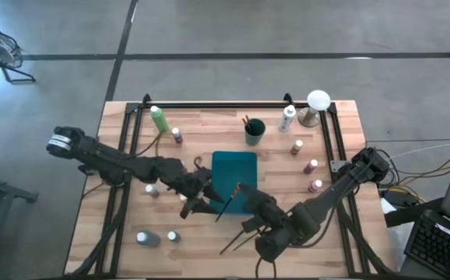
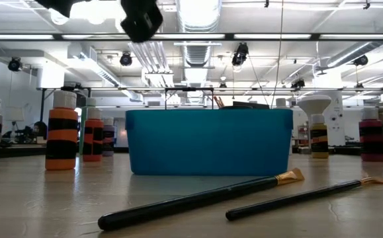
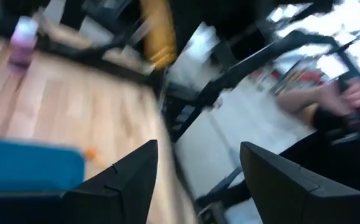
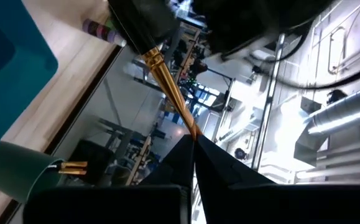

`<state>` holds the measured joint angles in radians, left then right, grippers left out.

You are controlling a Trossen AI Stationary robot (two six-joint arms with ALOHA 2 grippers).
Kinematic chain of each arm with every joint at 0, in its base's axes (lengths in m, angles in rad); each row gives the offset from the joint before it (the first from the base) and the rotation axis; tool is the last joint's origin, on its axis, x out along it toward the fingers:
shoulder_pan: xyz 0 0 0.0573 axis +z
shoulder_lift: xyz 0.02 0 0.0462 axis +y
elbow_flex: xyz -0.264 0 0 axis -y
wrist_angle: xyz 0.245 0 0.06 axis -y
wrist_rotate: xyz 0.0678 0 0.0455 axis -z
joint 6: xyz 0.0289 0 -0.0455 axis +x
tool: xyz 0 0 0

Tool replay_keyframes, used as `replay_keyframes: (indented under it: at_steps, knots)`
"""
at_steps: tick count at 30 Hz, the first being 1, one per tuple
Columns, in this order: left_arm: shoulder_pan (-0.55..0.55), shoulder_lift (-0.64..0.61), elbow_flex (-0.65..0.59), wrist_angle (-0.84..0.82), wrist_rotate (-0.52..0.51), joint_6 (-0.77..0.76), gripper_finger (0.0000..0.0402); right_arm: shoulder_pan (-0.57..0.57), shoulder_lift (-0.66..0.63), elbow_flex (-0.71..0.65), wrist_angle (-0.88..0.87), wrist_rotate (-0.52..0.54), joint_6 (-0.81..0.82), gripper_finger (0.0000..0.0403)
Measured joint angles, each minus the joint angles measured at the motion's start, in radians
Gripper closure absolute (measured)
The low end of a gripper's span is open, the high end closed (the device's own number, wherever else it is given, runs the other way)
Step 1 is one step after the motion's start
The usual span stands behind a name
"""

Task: Pick & Place Paint Supplies
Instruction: Put the gold paint brush into the green cup

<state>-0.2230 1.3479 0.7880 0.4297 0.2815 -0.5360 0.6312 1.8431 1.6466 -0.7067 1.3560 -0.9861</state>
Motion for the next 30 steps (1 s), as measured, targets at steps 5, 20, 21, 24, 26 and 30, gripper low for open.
replay_keyframes:
  at_steps: [5,20,21,24,26,30]
  knots:
    - [0.010,0.066,0.056,-0.047,0.018,0.020,0.0168,0.001,0.000,0.000,0.018,-0.007,-0.022,0.0395]
    - [0.074,0.073,0.145,-0.048,0.110,0.063,0.0168,0.005,0.000,-0.008,0.036,-0.089,0.010,0.0395]
    - [0.075,0.073,0.145,-0.048,0.112,0.063,0.0168,0.004,0.000,-0.008,0.037,-0.090,0.010,0.0395]
    - [0.077,0.073,0.145,-0.048,0.113,0.059,0.0168,0.001,0.000,-0.009,0.040,-0.099,0.007,0.0395]
    - [0.078,0.073,0.145,-0.048,0.114,0.059,0.0168,-0.003,0.000,-0.009,0.041,-0.101,0.006,0.0395]
    - [0.078,0.073,0.145,-0.048,0.123,0.059,0.0170,-0.017,0.000,-0.009,0.049,-0.105,-0.008,0.0395]
